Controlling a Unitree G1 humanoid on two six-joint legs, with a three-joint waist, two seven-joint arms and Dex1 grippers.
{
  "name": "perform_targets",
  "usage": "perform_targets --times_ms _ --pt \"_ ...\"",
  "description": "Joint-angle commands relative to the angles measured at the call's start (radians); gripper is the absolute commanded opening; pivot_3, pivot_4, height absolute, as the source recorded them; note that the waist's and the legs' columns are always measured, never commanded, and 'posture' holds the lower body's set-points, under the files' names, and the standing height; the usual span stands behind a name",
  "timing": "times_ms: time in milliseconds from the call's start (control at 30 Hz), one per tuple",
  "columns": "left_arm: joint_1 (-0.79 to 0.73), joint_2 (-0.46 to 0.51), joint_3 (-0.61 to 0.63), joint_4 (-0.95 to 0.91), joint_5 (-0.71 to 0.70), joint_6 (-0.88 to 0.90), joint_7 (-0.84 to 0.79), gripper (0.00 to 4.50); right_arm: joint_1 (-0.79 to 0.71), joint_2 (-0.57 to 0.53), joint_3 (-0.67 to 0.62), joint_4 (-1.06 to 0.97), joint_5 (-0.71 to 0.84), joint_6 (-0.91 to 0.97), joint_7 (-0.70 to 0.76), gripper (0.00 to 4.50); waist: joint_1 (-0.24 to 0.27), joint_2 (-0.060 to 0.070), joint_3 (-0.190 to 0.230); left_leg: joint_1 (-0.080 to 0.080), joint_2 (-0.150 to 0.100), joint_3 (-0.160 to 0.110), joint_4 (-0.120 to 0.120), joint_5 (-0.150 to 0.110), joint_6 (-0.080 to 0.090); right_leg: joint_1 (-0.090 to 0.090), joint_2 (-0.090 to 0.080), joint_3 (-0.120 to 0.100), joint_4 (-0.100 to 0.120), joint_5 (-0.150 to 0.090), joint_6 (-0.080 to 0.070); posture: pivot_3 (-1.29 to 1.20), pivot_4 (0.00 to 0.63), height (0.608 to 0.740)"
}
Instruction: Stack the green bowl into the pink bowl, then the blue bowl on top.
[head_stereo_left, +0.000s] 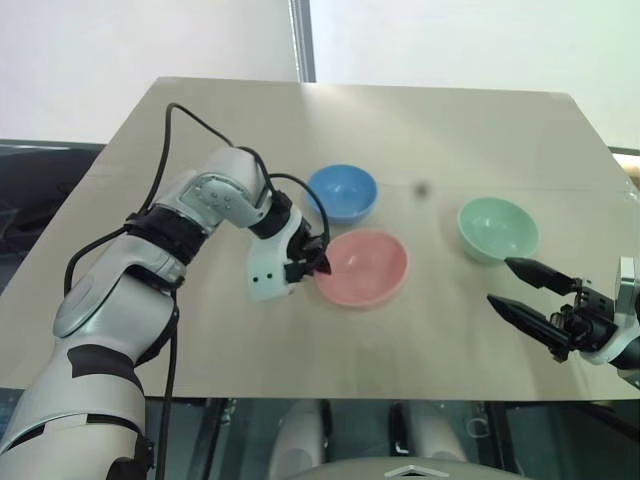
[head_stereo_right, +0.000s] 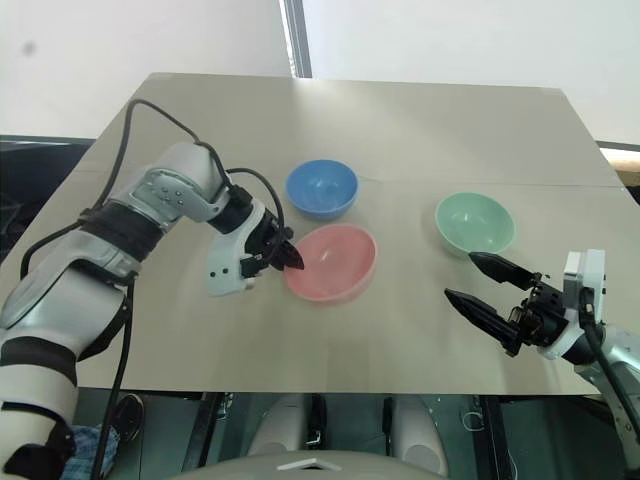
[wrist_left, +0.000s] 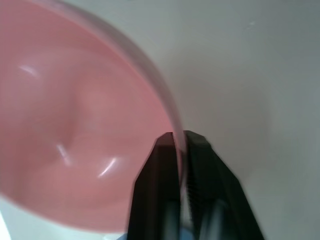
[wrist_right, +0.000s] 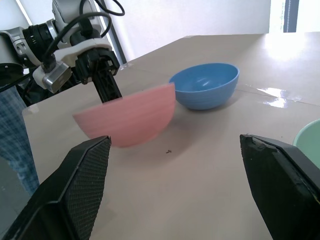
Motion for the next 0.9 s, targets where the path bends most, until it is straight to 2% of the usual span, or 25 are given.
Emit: perform_targets --times_ms 33,133,200,267,433,533,600,700,800,900 --pt "-0.053 -0.026 0.001 0.067 0.056 -0.039 0.055 2.08 -0.011 -0.004 -0.016 -0.025 0.012 -0.018 -0.005 4.5 0.001 0.0 0.0 0.0 0.0 0.0 0.0 0.0 0.0 0.0 0.0 0.0 0.0 0.0 0.0 0.0 0.15 0.74" --pt "-0.069 -0.029 -0.009 0.1 0.083 -0.038 0.084 3.69 -0.006 -0.003 -0.02 -0.03 0.013 -0.018 -0.01 4.5 0.001 0.0 0.0 -0.001 0.0 0.0 0.0 0.0 0.0 0.0 0.0 0.0 -0.001 0.0 0.0 0.0 0.15 0.74" --pt "-0.072 -0.025 -0.007 0.117 0.11 -0.054 0.115 4.42 0.002 0.001 -0.02 -0.031 0.01 -0.023 -0.009 4.5 0.001 0.0 0.0 -0.001 0.0 0.0 0.0 0.0 0.0 0.0 0.0 0.0 -0.001 0.0 0.0 0.0 0.15 0.74" --pt "-0.076 -0.025 0.004 0.131 0.142 -0.079 0.152 4.42 0.009 0.005 -0.018 -0.03 0.006 -0.029 -0.009 4.5 0.0 0.0 0.0 -0.001 0.0 0.0 0.0 0.0 0.0 0.0 0.0 0.0 -0.001 0.0 0.0 0.0 0.15 0.74" --pt "-0.119 0.017 -0.002 0.103 0.097 0.003 0.155 4.42 0.014 0.012 -0.007 -0.03 -0.001 -0.04 -0.013 4.5 0.0 -0.001 0.0 -0.001 0.0 -0.001 0.0 0.0 0.0 0.0 0.0 0.0 0.0 0.0 0.0 0.0 0.15 0.74" --pt "-0.171 0.051 0.046 0.038 -0.066 0.196 0.067 4.42 0.011 0.009 -0.01 -0.028 0.002 -0.038 -0.016 4.5 0.0 -0.001 0.0 -0.001 0.0 -0.001 0.0 0.0 0.0 0.0 0.0 0.0 0.0 0.0 0.0 0.0 0.15 0.74" --pt "-0.202 0.055 0.084 0.033 -0.114 0.296 0.029 4.42 0.011 0.006 -0.013 -0.025 0.002 -0.038 -0.013 4.5 0.001 -0.001 0.001 -0.001 0.0 -0.001 0.0 0.0 0.0 0.0 0.0 -0.001 0.0 0.0 0.0 0.0 0.15 0.74" --pt "-0.241 0.052 0.142 0.078 -0.113 0.386 0.006 4.42 0.009 0.005 -0.01 -0.023 0.001 -0.038 -0.011 4.5 0.0 -0.001 0.0 -0.001 0.0 -0.001 0.0 0.0 0.0 0.0 0.0 0.0 0.0 0.0 0.0 0.0 0.15 0.74" --pt "-0.256 0.056 0.208 0.168 -0.063 0.505 0.053 4.42 -0.009 0.005 -0.008 -0.013 0.001 -0.039 -0.016 4.5 -0.003 -0.001 0.0 0.0 0.0 -0.001 0.0 0.0 0.0 0.0 0.0 -0.001 0.001 0.0 0.0 0.0 0.15 0.74" --pt "-0.175 0.069 0.299 0.176 -0.14 0.79 0.037 4.42 -0.01 0.001 -0.015 -0.01 0.001 -0.038 -0.01 4.5 -0.005 0.0 0.0 0.001 0.0 -0.001 0.0 0.0 0.0 0.0 0.001 0.0 0.002 0.0 0.0 0.0 0.15 0.74"
